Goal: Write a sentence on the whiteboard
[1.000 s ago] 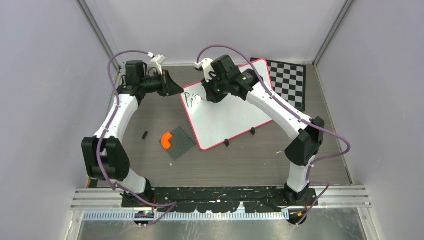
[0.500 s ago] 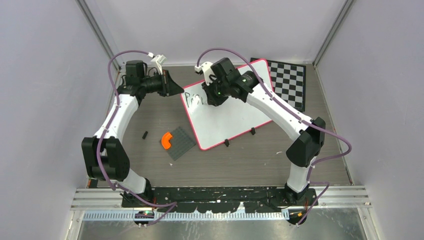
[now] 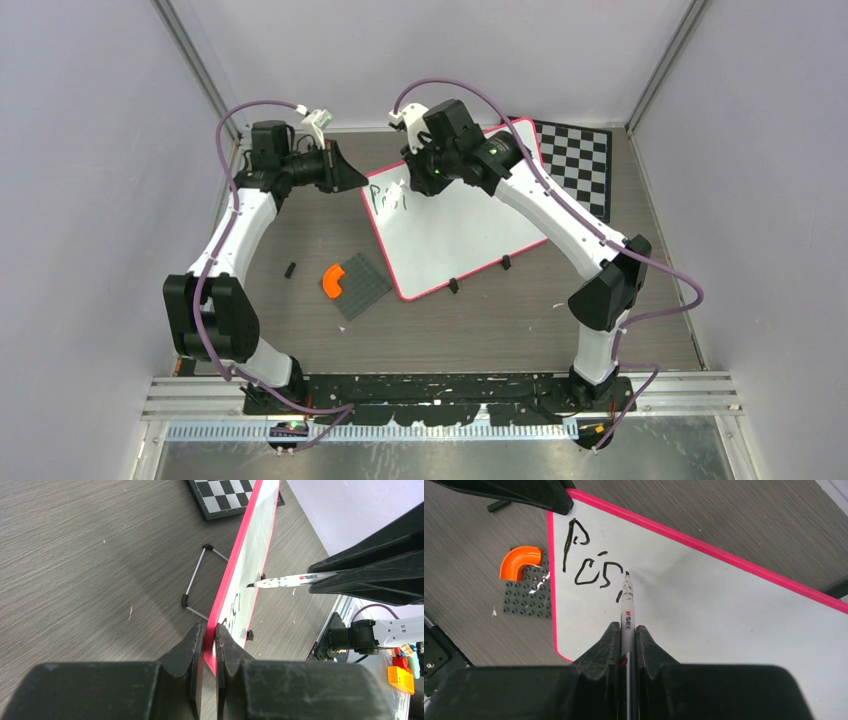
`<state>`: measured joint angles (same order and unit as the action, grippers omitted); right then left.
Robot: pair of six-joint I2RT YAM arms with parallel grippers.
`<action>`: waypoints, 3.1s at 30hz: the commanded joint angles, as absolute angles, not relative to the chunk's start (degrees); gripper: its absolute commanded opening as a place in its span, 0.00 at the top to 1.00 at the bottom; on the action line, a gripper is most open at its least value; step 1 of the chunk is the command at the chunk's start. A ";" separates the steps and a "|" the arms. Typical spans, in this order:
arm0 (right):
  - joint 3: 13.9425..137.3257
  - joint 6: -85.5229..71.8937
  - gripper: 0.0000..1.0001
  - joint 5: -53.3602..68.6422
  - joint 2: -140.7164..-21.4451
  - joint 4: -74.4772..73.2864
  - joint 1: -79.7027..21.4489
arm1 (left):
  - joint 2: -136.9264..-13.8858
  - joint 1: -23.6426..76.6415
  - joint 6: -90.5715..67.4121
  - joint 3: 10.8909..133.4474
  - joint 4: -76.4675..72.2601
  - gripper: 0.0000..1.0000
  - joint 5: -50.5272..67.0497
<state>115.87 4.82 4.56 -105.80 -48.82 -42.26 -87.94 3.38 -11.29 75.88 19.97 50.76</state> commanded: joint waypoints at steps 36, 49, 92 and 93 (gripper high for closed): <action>113.88 6.86 1.00 2.66 -104.44 -47.22 -41.33 | -86.87 4.83 -10.36 77.10 21.04 1.00 51.24; 114.77 6.53 1.00 3.36 -106.05 -47.07 -40.64 | -86.88 4.89 -10.11 76.92 21.19 1.00 51.07; 109.18 5.98 1.00 6.91 -103.02 -47.38 -39.15 | -87.62 5.19 -9.58 78.05 22.08 1.00 50.61; 108.83 5.98 1.00 6.86 -102.75 -47.38 -39.17 | -87.59 5.19 -9.50 78.05 22.12 1.00 50.60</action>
<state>110.41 5.96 7.49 -105.56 -49.43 -39.07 -87.96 3.84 -9.80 76.51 21.15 48.99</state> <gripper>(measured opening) 0.165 0.114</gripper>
